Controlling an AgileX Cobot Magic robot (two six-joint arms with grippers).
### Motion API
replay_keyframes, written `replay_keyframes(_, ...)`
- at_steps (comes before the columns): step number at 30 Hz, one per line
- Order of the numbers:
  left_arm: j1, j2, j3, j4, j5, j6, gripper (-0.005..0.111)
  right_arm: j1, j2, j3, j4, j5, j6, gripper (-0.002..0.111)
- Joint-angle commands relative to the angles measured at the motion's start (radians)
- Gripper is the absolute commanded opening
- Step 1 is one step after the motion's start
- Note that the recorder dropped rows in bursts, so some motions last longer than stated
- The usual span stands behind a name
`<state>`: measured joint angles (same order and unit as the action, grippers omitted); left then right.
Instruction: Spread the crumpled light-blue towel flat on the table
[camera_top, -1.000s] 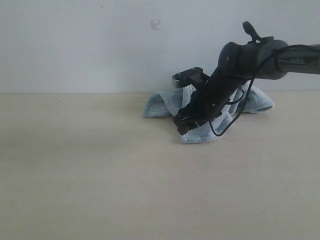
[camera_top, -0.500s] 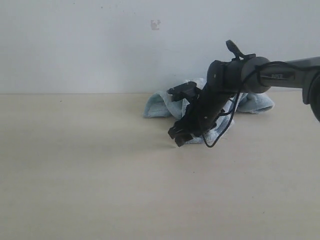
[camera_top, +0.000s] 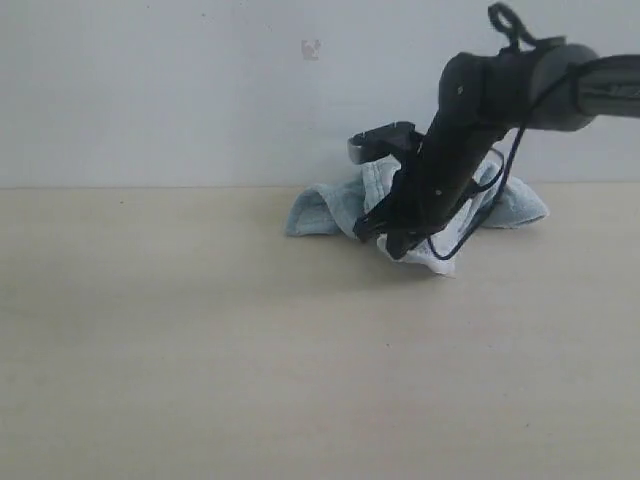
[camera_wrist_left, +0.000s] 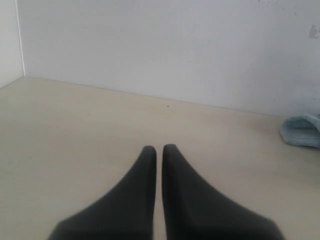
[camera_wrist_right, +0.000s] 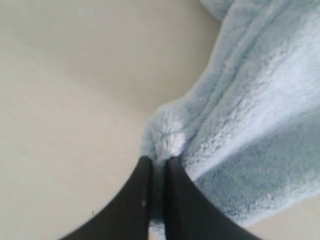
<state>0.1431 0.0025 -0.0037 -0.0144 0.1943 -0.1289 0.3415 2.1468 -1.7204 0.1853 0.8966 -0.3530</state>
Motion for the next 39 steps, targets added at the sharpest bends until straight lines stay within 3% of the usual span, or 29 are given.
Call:
replay_keyframes(1,-0.004,-0.003,0.004,0.004,-0.013,-0.004,0.004,-0.026,-0.194,0.158,-0.103,-0.028,0.058,0.000)
replay_keyframes(10,-0.004,-0.003,0.004,0.004,-0.013,-0.004,0.004,-0.077,-0.799,0.654,-0.153,-0.260,0.150,0.000)
replay_keyframes(18,-0.004,-0.003,0.004,0.004,-0.013,-0.004,0.004,-0.077,-1.166,0.718,-0.303,-0.342,0.279,0.000)
replay_keyframes(21,-0.004,-0.003,0.004,0.004,-0.013,-0.004,0.004,-0.077,-1.245,0.693,-0.347,-0.316,0.276,0.000)
replay_keyframes(25,-0.004,-0.003,0.004,0.004,-0.013,-0.004,0.004,-0.077,-1.238,0.603,-0.535,-0.144,0.302,0.000)
replay_keyframes(36,-0.004,-0.003,0.004,0.004,-0.013,-0.004,0.004,-0.071,-1.136,0.176,-0.537,-0.125,0.318,0.000)
replay_keyframes(39,-0.004,-0.003,0.004,0.004,-0.013,-0.004,0.004,-0.071,-1.126,0.128,-0.540,-0.100,0.318,0.000)
